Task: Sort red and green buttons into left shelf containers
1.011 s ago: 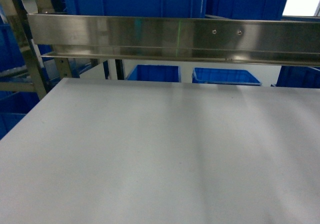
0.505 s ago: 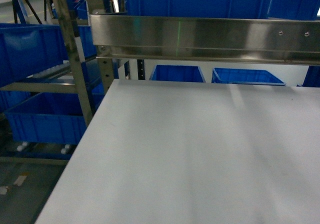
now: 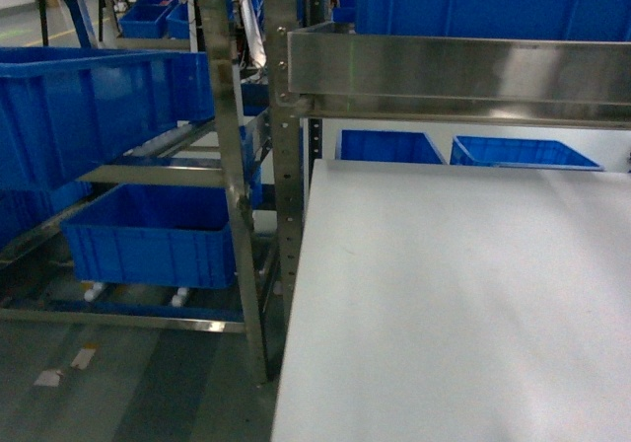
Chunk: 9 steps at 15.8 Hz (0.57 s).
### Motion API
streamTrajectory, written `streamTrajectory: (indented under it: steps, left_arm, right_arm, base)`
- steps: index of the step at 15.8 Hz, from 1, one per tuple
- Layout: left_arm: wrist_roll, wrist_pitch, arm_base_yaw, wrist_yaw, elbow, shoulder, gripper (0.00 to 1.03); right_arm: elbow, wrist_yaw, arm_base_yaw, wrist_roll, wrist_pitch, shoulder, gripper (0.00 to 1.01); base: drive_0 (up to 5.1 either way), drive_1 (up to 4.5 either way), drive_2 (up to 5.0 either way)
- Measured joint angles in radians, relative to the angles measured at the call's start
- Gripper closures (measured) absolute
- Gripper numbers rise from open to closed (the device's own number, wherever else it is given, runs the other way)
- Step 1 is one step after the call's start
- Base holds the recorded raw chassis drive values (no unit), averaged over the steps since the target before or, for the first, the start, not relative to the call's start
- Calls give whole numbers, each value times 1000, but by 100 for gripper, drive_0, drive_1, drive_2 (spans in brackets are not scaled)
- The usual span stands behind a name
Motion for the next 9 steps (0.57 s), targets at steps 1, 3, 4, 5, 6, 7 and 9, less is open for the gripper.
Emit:
streamTrajectory:
  steps: [1, 3, 4, 5, 6, 7, 9]
  left_arm:
    - [0, -3, 0, 0, 0, 0, 76]
    - [0, -1, 0, 0, 0, 0, 76]
    - [0, -2, 0, -1, 0, 0, 76]
    - [0, -3, 0, 0, 0, 0, 76]
    - [0, 2, 0, 0, 0, 0, 76]
    - [0, -4, 0, 0, 0, 0, 76]
    - [0, -2, 0, 0, 0, 0, 76]
  right_arm:
    - [0, -1, 0, 0, 0, -2, 75]
    - [0, -1, 0, 0, 3, -1, 75]
    - [0, -1, 0, 0, -1, -1, 75]
    - [0, -1, 0, 0, -3, 0, 75]
    - [0, 0, 0, 0, 2, -1, 75]
    - [0, -1, 0, 0, 0, -1, 75]
    - [0, -1, 0, 0, 0, 0, 75]
  base:
    - [-505, 240, 240]
    - [-506, 237, 237]
    - [-507, 234, 234]
    - [-507, 234, 234]
    - [-498, 248, 248]
    - [-498, 248, 248]
    - [-498, 248, 248]
